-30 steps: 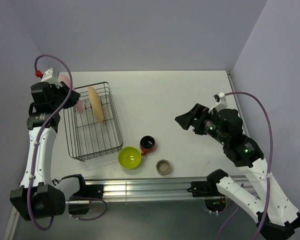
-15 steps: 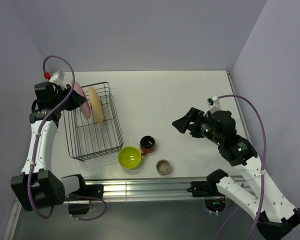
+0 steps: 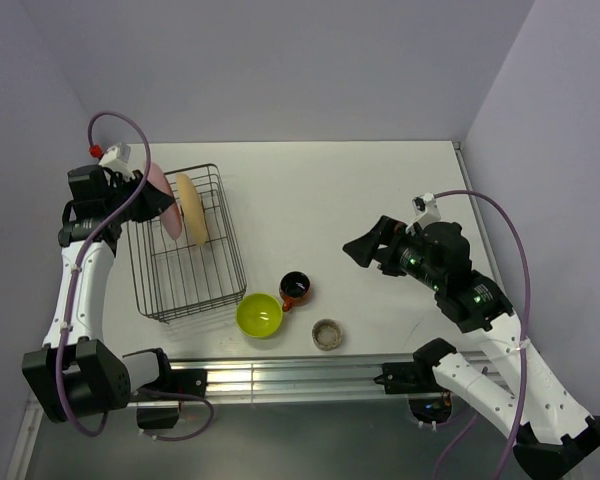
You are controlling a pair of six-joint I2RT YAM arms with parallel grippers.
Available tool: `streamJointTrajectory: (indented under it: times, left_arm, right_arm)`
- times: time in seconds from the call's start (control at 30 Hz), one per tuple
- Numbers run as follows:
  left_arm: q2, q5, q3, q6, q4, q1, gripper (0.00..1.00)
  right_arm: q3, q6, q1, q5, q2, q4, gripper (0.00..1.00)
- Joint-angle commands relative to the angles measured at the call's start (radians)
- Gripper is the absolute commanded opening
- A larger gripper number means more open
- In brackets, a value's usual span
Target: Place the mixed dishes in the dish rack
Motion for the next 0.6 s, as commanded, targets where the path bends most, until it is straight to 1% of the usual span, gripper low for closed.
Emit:
streamJointTrajectory:
  times: [0.0,0.3,0.5,0.57]
  left_arm:
    - [0.032,0.060,-0.013,0.024,0.007,0.008,0.00]
    - [0.087,0.085,-0.033,0.018,0.008,0.023,0.00]
    - [0.069,0.099,-0.051,0.018,0.034,0.036,0.00]
    - [0.026,0.073,-0.062,0.010,0.050,0.036,0.00]
  right_arm:
    - [-0.005,-0.017,0.000,-0.008,-0.006,0.043,1.00]
    - [-0.010,-0.026,0.000,-0.004,-0.007,0.041,1.00]
    - [-0.023,-0.026,0.000,-0.012,0.000,0.052,1.00]
    - [-0.023,-0.024,0.000,-0.015,0.002,0.055,1.00]
